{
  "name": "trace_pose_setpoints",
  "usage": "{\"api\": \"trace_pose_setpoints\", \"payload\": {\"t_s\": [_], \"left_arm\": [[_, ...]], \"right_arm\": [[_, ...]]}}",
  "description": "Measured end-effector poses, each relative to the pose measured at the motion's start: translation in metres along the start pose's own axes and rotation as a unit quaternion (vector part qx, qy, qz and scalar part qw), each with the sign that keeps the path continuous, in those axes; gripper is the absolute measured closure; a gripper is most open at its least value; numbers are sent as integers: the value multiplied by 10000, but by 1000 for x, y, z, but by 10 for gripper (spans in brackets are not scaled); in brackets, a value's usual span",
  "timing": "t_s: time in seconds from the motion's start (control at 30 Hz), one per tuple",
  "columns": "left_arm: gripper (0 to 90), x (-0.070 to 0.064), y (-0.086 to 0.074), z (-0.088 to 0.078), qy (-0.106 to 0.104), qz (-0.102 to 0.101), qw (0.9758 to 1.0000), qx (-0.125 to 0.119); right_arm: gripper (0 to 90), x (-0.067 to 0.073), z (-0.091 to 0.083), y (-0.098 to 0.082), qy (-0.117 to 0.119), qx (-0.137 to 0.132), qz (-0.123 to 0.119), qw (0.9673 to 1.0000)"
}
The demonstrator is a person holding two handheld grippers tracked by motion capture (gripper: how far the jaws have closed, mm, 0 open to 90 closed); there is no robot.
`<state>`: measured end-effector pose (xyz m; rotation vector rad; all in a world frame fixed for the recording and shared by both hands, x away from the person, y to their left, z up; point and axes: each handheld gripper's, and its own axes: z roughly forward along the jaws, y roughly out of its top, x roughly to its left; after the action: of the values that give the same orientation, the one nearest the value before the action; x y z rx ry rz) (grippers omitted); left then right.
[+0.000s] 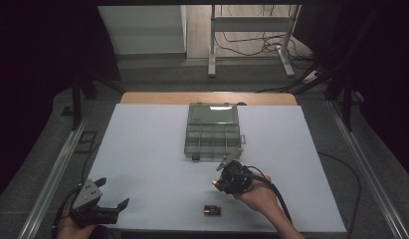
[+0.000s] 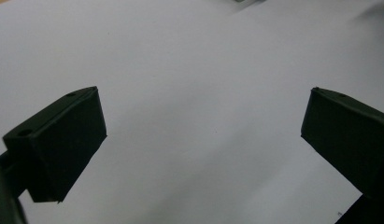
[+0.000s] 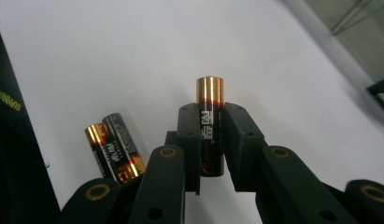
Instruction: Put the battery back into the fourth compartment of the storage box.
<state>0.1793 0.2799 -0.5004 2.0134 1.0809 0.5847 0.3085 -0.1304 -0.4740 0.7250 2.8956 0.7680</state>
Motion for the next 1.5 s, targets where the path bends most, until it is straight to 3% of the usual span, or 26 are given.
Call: {"api": "trace_pose_setpoints", "payload": {"t_s": [0.23, 0.9, 1.5], "left_arm": [[9, 2, 0, 1, -28, -108, 9999, 47], [13, 3, 0, 2, -73, -115, 9999, 76], [17, 5, -1, -1, -182, -155, 9997, -70]], "right_arm": [[767, -16, -8, 2, -100, -203, 170, 9996], [767, -65, -23, 13, -408, -553, 754, 9948], [767, -102, -28, 35, -883, -597, 1041, 9888]]}}
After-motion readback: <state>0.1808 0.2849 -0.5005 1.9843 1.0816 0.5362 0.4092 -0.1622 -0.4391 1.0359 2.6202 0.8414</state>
